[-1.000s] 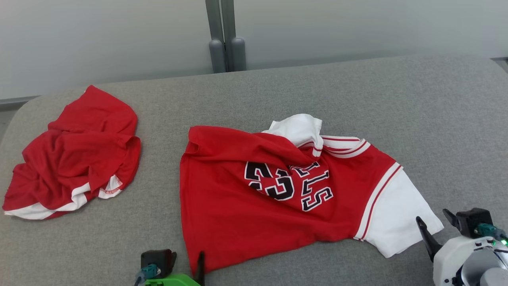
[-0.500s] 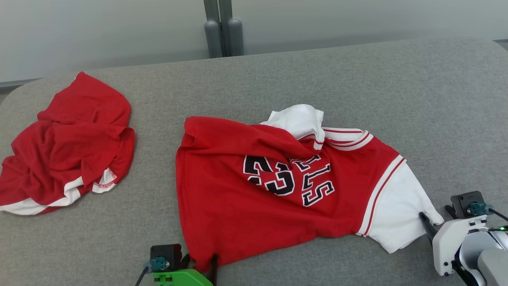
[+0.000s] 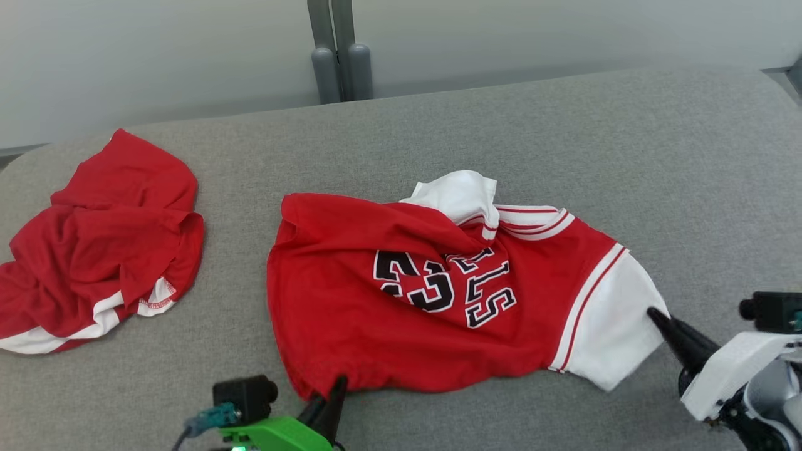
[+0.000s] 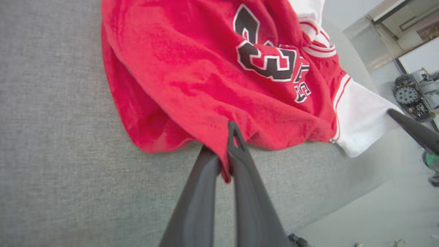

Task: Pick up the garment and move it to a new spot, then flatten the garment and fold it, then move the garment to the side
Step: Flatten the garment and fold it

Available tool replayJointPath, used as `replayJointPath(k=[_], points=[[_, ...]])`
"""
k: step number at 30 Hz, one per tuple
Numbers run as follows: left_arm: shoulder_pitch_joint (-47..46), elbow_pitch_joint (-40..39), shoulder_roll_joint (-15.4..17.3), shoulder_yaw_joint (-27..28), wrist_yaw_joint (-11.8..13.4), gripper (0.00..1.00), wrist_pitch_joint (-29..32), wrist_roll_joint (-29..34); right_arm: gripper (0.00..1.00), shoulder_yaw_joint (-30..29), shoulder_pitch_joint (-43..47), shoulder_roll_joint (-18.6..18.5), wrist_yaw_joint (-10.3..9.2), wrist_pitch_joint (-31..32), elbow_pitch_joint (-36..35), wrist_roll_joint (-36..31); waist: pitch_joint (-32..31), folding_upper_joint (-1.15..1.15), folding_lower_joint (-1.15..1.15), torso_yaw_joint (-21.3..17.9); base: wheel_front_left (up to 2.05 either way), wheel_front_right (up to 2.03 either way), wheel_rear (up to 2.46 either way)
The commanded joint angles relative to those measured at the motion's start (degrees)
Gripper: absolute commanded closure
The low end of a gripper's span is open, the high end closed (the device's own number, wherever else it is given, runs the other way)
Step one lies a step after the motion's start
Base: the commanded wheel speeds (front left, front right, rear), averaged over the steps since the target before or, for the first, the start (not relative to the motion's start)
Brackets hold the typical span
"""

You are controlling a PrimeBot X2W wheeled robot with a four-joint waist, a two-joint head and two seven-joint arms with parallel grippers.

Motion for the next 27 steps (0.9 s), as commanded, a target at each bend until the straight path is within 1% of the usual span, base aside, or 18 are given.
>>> replayJointPath(k=[1,3,5,7,10,11,13,15,16,18,20,22,23,25,27], points=[[0.5,-4.0,0.7,0.5,-0.5,1.00,0.5,-0.9,1.00,-2.1,1.8,-1.6,0.02,0.1,-5.0,3.7,0.0,0.00,0.00,-0.7,0.00,0.00,0.00],[0.1,-12.7,2.0,1.9,-0.4,1.00,1.7,-2.0,1.00,-6.8,4.6,-4.6,0.02,0.4,-15.5,10.4,0.8,0.00,0.00,-1.5,0.00,0.00,0.00],[-1.6,-19.4,3.0,2.7,-0.1,1.00,3.2,-1.9,1.00,-11.1,6.3,-6.7,0.02,0.6,-23.5,15.2,1.6,0.00,0.00,-2.1,0.00,0.00,0.00],[-5.1,-27.3,4.0,3.5,0.1,1.00,6.1,-2.5,1.00,-17.6,7.7,-9.5,0.02,0.6,-32.1,19.9,3.5,0.00,0.00,-2.9,0.00,0.00,0.00],[-12.4,-34.1,4.2,4.6,0.7,1.00,10.3,-4.3,1.00,-25.0,6.4,-12.1,0.02,1.4,-40.2,24.7,6.7,0.00,0.00,-3.7,0.00,0.00,0.00],[-16.6,-35.5,4.6,5.5,1.2,1.00,12.0,-4.2,1.00,-27.6,5.1,-12.7,0.02,1.7,-42.2,26.9,8.3,0.00,0.00,-3.9,0.00,0.00,0.00],[-25.0,-36.2,4.0,6.3,2.1,1.00,14.9,-5.0,1.00,-31.7,1.9,-14.6,0.02,2.9,-44.0,29.9,11.5,0.00,0.00,-4.2,0.00,0.00,0.00],[-34.6,-34.0,3.8,7.1,3.1,1.00,17.7,-4.7,1.00,-34.1,-2.6,-16.1,0.02,4.1,-43.8,32.8,14.6,0.00,0.00,-4.4,0.00,0.00,0.00],[-40.1,-32.3,3.5,7.5,3.9,1.00,19.3,-4.6,1.00,-35.2,-5.4,-17.7,0.02,5.0,-42.9,33.6,16.7,0.00,0.00,-4.6,0.00,0.00,0.00],[-50.3,-27.5,2.8,7.9,4.9,1.00,21.2,-4.6,1.00,-35.4,-11.5,-20.0,0.02,6.3,-40.0,35.1,20.4,0.00,0.00,-4.7,0.00,0.00,0.00],[-60.1,-21.1,2.5,7.8,5.7,1.00,22.5,-3.1,1.00,-34.1,-18.0,-22.5,0.02,7.6,-35.6,34.8,24.4,0.00,0.00,-4.6,0.00,0.00,0.00],[-68.6,-14.8,2.1,7.9,6.4,1.00,22.3,-1.6,1.00,-31.7,-25.0,-23.9,0.02,8.4,-30.5,34.1,28.1,0.00,0.00,-4.7,0.00,0.00,0.00],[-73.7,-10.7,1.9,7.8,6.8,1.00,21.9,-0.4,1.00,-29.9,-30.2,-24.3,0.02,8.8,-27.1,33.1,30.4,0.00,0.00,-4.8,0.00,0.00,0.00],[-82.6,-3.0,1.7,7.7,7.1,1.00,19.7,1.8,1.00,-26.0,-40.8,-23.1,0.02,9.3,-20.0,30.2,34.1,0.00,0.00,-4.9,0.00,0.00,0.00],[-91.0,4.9,1.3,8.5,7.8,1.00,15.1,3.6,1.00,-21.8,-53.0,-19.6,0.02,9.8,-12.5,25.9,37.3,0.00,0.00,-5.0,0.00,0.00,0.00]])
